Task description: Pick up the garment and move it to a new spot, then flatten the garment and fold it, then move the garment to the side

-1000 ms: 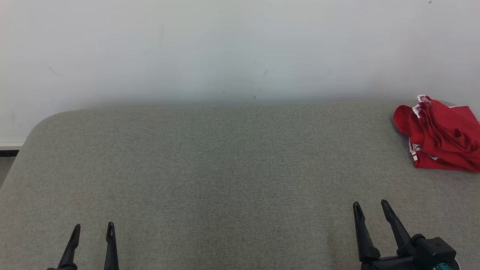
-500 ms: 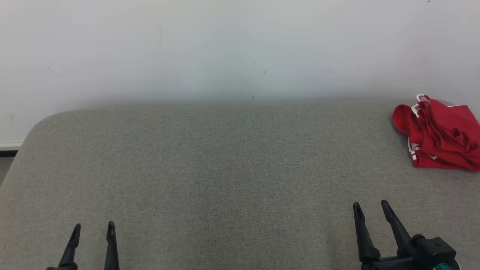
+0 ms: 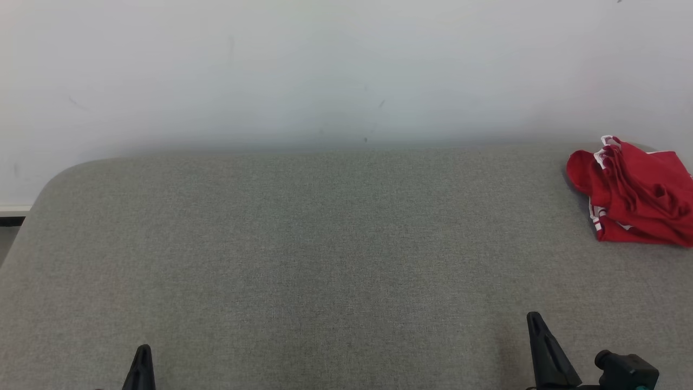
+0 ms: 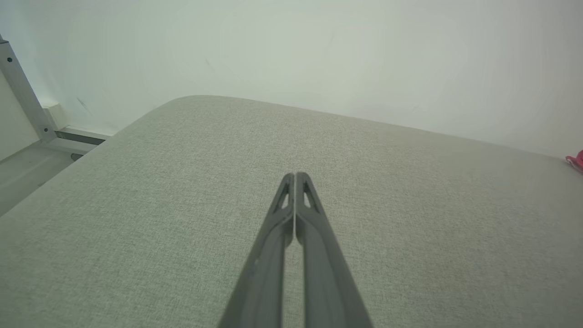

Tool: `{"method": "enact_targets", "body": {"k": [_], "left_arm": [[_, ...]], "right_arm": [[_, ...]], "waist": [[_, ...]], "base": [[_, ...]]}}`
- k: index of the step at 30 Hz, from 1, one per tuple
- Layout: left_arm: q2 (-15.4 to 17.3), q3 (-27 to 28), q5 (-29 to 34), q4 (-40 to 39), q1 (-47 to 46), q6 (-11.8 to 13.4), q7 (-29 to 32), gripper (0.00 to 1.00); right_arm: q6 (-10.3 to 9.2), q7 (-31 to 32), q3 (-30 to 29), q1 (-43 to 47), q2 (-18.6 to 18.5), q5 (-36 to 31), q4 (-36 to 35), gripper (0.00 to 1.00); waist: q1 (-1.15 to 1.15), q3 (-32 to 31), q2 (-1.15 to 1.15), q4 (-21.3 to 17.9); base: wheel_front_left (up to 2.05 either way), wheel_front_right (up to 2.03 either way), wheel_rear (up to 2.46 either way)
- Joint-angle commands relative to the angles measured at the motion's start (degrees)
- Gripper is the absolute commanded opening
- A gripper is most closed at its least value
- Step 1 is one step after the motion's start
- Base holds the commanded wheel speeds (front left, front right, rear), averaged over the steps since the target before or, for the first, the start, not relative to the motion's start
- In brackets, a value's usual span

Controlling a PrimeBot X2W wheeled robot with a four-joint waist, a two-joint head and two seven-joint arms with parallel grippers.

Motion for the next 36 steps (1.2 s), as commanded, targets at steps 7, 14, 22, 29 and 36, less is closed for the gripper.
{"method": "enact_targets", "body": {"k": [7, 14, 22, 29, 36], "left_arm": [[-0.33, 0.72, -9.09, -0.36, -2.48, -0.76, 1.82, 0.00], [-0.74, 1.07, -15.81, 0.05, -3.38, -1.18, 3.27, 0.00], [-1.19, 1.48, -22.78, 0.51, -4.36, -1.62, 4.81, 0.00], [-1.55, 1.81, -28.48, 0.89, -5.17, -2.00, 6.05, 0.00], [-1.84, 2.11, -32.95, 1.22, -5.80, -2.30, 7.08, 0.00]], "right_arm": [[-0.01, 1.77, -0.73, -2.58, 0.29, 9.05, 0.05, 0.00], [-0.02, 3.13, -1.12, -3.64, 0.55, 15.66, 0.72, 0.00], [-0.03, 4.55, -1.54, -4.73, 0.82, 22.51, 1.43, 0.00], [-0.03, 5.73, -1.88, -5.61, 1.06, 28.08, 2.00, 0.00], [-0.04, 6.67, -2.16, -6.32, 1.25, 32.50, 2.46, 0.00]], "waist": [[0.00, 0.13, 0.00, -0.01], [0.00, 0.24, 0.00, -0.01], [0.00, 0.37, 0.00, -0.02], [0.00, 0.49, 0.00, -0.03], [0.00, 0.58, 0.00, -0.03]], "base": [[0.00, 0.00, 0.00], [0.00, 0.00, 0.00], [0.00, 0.00, 0.00], [0.00, 0.00, 0.00], [0.00, 0.00, 0.00]]}}
